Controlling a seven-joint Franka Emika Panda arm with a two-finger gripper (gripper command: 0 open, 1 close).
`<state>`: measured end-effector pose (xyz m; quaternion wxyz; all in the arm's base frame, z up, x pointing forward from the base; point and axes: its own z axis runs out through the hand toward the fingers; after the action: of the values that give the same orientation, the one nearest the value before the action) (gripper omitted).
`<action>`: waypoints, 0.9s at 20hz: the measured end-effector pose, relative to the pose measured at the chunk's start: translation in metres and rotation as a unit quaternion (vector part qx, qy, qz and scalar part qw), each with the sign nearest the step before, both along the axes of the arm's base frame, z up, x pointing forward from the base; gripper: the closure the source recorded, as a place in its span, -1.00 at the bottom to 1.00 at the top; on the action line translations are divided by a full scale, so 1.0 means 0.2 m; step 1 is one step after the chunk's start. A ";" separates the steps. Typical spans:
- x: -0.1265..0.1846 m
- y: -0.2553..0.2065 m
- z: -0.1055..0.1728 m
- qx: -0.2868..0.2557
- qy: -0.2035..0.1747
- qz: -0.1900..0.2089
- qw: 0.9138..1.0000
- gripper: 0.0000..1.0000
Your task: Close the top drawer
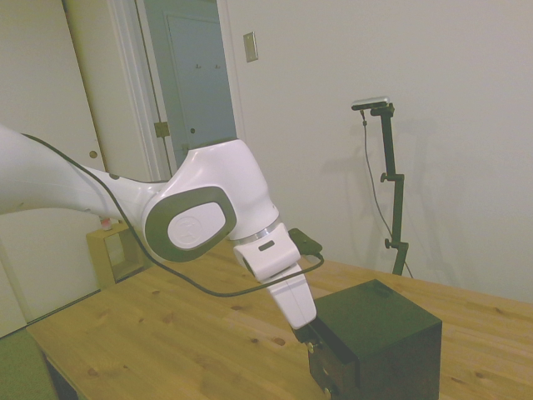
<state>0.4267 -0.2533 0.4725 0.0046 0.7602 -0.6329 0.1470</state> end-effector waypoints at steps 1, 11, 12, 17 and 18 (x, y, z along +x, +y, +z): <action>0.01 -0.01 0.00 0.000 0.000 0.000 1.000 1.00; 0.04 -0.07 0.00 -0.012 -0.001 -0.002 1.000 1.00; 0.05 -0.08 0.00 -0.015 0.000 -0.001 1.000 1.00; 0.05 -0.08 0.00 -0.024 0.003 0.005 1.000 1.00; 0.05 -0.08 0.00 -0.025 0.004 0.006 1.000 1.00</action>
<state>0.4367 -0.2688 0.4728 0.0251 0.7639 -0.6247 0.1601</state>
